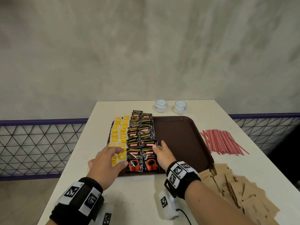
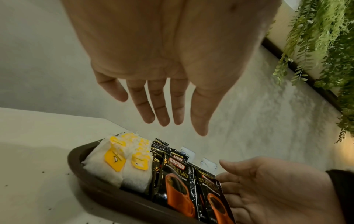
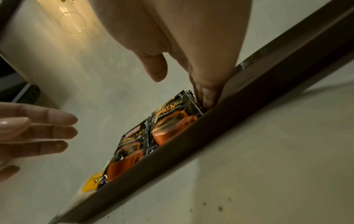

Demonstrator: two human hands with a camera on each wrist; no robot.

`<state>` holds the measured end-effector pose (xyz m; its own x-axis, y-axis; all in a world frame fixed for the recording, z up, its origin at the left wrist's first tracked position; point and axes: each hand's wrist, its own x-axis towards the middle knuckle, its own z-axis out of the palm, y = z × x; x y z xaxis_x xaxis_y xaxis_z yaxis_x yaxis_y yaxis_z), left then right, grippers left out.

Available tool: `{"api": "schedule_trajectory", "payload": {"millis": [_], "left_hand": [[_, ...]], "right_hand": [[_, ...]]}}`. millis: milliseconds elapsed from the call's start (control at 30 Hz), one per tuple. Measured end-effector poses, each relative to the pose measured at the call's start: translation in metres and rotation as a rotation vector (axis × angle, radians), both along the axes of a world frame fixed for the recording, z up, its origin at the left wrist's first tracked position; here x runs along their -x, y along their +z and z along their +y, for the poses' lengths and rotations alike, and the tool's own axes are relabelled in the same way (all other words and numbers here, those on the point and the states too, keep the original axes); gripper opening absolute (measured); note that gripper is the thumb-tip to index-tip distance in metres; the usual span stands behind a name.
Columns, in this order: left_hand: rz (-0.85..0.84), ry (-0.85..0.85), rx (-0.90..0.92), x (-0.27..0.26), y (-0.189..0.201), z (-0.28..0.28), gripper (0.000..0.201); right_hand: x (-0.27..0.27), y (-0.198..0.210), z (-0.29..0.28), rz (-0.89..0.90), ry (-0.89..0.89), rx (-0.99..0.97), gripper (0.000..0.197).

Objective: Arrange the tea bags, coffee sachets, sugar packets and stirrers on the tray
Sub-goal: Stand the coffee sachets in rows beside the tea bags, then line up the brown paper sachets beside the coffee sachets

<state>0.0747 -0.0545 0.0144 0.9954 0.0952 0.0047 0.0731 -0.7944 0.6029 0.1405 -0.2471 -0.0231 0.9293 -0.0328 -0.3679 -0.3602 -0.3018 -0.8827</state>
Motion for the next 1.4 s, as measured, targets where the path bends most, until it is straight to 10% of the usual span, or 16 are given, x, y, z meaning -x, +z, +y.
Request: {"api": "schedule_trajectory", "payload": {"millis": [400, 567, 700, 867, 1100, 1400], "left_hand": [[-0.015, -0.067, 0.038, 0.008, 0.004, -0.01, 0.024], [-0.014, -0.335, 0.119, 0.022, 0.002, -0.061, 0.027], [0.042, -0.551, 0.107, 0.032, -0.004, -0.125, 0.034], [0.283, -0.59, -0.067, 0.041, -0.026, -0.203, 0.085], [0.318, -0.552, -0.389, 0.062, -0.039, -0.267, 0.121], [0.358, -0.464, -0.065, 0.064, -0.053, -0.259, 0.062]], "right_hand": [[0.041, 0.023, -0.025, -0.141, 0.012, -0.001, 0.066], [0.129, 0.069, -0.1, -0.209, 0.156, 0.058, 0.048], [0.173, 0.085, -0.2, -0.209, -0.077, 0.383, 0.041], [0.209, 0.058, -0.282, 0.165, -0.146, 0.833, 0.085], [0.218, 0.018, -0.276, 0.253, 0.012, 0.653, 0.121], [0.179, -0.012, -0.239, 0.103, 0.14, 0.56, 0.068]]}}
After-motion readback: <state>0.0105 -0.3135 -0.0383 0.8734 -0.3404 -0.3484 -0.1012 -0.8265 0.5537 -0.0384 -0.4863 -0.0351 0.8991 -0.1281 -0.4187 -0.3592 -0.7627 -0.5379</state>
